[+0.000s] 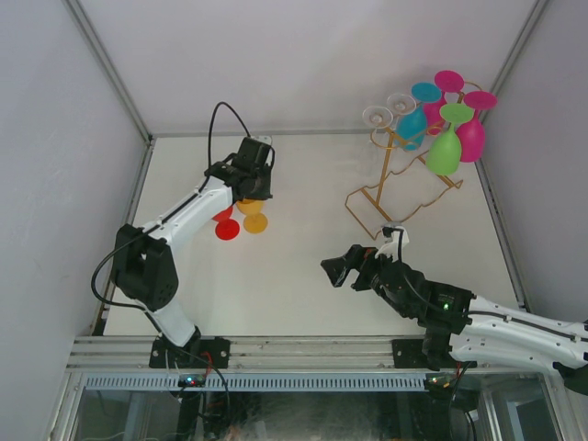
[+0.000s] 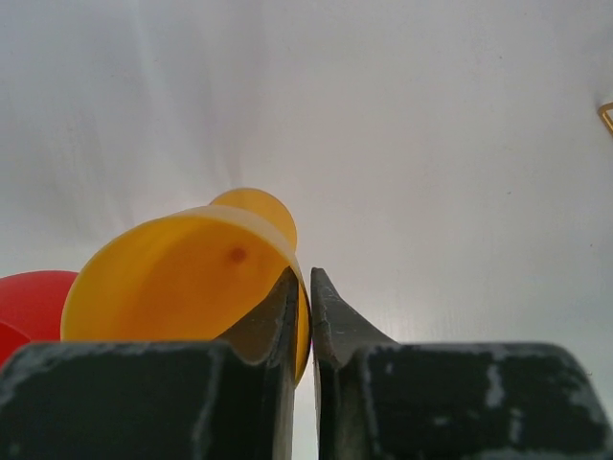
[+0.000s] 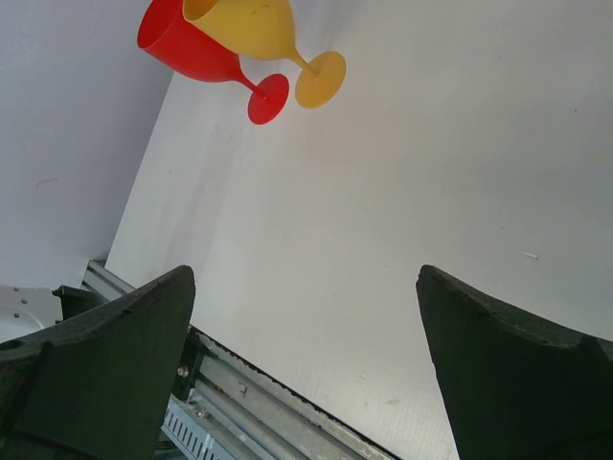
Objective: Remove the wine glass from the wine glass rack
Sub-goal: Place the wine glass at the center of the board.
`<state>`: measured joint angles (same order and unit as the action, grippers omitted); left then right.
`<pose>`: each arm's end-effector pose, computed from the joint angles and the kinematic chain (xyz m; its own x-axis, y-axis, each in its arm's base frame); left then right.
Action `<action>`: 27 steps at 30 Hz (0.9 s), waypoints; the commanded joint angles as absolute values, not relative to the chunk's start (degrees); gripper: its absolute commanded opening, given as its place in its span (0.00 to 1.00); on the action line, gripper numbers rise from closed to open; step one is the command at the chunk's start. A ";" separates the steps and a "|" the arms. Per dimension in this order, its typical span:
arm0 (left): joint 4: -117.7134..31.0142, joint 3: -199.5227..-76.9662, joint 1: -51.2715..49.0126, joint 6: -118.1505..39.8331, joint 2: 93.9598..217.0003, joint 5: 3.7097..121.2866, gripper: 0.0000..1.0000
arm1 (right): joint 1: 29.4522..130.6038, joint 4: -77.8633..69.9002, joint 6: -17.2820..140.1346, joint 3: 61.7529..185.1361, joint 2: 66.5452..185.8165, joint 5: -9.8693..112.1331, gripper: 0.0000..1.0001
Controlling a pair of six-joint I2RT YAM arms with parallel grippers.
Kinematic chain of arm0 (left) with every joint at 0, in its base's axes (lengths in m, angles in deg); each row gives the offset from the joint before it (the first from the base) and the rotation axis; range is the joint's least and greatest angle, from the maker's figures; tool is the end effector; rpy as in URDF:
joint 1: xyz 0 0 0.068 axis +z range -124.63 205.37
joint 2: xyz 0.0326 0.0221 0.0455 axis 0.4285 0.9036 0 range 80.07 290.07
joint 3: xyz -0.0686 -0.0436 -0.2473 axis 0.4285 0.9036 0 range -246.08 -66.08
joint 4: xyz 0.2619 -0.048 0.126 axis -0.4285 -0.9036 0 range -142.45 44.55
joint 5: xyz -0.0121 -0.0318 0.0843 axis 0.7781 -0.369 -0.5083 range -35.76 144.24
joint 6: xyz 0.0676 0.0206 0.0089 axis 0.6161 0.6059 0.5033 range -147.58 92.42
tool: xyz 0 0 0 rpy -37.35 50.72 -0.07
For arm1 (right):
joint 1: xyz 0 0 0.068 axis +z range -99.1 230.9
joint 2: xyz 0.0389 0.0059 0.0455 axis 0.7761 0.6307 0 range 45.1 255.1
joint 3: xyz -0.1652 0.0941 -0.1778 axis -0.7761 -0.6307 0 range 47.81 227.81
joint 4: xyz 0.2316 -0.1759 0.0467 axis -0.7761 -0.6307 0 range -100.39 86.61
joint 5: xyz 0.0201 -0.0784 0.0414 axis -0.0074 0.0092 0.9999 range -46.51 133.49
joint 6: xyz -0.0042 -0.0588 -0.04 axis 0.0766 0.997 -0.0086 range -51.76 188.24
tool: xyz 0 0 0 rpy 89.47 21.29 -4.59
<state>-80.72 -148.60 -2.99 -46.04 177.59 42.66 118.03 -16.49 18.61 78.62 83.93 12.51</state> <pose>0.3778 -0.1905 0.2470 -0.7534 0.0542 -0.6553 0.1200 0.9912 -0.0560 0.1156 0.1965 0.2465 -0.5503 0.3759 -0.7455 -0.2841 0.7553 0.5906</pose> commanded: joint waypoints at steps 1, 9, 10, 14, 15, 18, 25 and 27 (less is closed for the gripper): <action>-83.42 -150.98 -2.75 -46.34 177.89 42.09 0.14 | 117.65 -15.21 18.98 79.36 83.24 12.29 0.98; -84.32 -152.03 -2.75 -46.99 177.81 42.42 0.26 | 117.61 -15.45 19.13 79.37 82.88 12.40 0.98; -84.38 -152.15 -2.75 -47.08 177.54 42.66 0.27 | 117.61 -15.43 19.25 79.36 82.85 12.45 0.98; -84.39 -152.60 -2.75 -46.96 176.12 43.45 0.35 | 117.54 -15.42 19.37 79.37 82.89 12.38 0.98; -84.43 -152.64 -2.75 -46.92 175.69 43.67 0.37 | 117.61 -15.47 19.44 79.43 82.89 12.43 0.98; -84.34 -152.69 -2.75 -46.40 174.08 43.88 0.42 | 117.52 -15.75 19.71 79.36 82.74 12.34 0.98; -83.37 -151.76 -2.75 -46.12 169.93 43.65 0.50 | 117.45 -16.32 20.54 79.37 81.56 11.54 0.98; -82.69 -150.68 -2.75 -46.23 168.65 44.47 0.50 | 117.43 -16.42 20.88 79.39 81.25 11.37 0.98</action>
